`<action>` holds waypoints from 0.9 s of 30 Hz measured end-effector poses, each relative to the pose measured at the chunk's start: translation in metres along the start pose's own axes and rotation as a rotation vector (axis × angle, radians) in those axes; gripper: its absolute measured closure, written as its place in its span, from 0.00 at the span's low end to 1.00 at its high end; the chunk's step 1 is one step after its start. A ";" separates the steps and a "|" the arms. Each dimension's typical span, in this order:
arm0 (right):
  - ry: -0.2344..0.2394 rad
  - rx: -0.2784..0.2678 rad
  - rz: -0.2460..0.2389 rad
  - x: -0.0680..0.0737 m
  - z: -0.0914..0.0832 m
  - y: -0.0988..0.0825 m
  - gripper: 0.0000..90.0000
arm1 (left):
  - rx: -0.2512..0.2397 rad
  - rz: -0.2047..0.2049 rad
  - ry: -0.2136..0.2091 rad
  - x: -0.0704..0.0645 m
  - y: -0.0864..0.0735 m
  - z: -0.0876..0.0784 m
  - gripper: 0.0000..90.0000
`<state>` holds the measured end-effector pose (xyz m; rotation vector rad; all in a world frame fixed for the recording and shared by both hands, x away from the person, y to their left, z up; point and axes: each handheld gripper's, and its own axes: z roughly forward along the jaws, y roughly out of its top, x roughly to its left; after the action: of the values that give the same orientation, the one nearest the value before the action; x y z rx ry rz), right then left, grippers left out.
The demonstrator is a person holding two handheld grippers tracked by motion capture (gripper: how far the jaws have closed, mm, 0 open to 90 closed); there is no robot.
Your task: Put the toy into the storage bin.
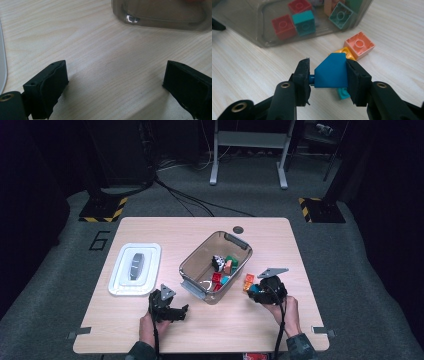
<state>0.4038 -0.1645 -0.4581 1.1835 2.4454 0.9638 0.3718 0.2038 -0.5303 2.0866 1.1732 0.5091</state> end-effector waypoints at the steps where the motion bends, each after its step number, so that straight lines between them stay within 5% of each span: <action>1: -0.002 -0.008 0.004 -0.001 -0.001 0.001 0.63 | 0.000 0.000 0.000 0.000 0.000 0.000 0.06; 27: -0.033 -0.119 -0.012 -0.014 -0.049 0.072 0.63 | 0.000 0.000 0.000 0.000 0.000 0.000 0.06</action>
<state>0.4320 -0.1653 -0.3746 1.1343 2.3315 1.0615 0.3718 0.2038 -0.5303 2.0863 1.1731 0.5090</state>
